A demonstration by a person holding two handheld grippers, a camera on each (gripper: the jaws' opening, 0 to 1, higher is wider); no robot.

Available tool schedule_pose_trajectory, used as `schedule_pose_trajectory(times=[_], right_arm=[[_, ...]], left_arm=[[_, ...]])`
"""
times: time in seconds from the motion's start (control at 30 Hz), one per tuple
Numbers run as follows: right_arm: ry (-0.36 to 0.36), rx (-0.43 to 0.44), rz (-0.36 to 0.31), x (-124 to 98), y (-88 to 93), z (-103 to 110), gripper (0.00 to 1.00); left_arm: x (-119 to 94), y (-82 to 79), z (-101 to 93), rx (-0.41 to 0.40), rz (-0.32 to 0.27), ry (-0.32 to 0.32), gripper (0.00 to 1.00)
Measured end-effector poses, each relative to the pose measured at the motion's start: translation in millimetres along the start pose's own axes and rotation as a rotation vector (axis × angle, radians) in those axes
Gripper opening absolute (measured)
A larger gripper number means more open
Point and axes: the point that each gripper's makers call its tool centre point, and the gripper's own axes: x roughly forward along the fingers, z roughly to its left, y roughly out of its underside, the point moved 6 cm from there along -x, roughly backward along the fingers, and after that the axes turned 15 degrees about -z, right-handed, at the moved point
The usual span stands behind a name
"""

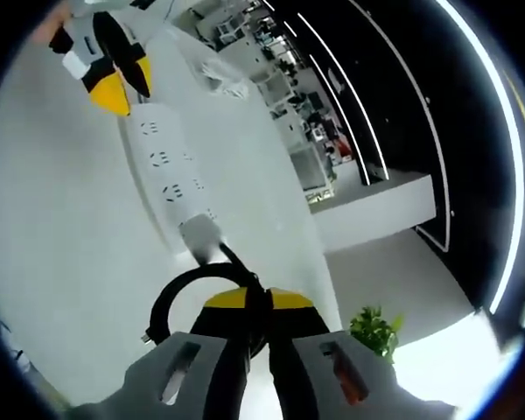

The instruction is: Straighten the power strip on the desk, plug the charger into it

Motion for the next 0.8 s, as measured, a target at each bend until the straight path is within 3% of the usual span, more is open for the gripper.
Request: schedule_pose_trajectory(times=[0.8], right_arm=[[-0.011, -0.121, 0.051, 7.7, -23.2, 1.1, 0.05]], left_arm=[[0.5, -2.3, -3.0, 0.001, -0.009, 0.014, 0.23]])
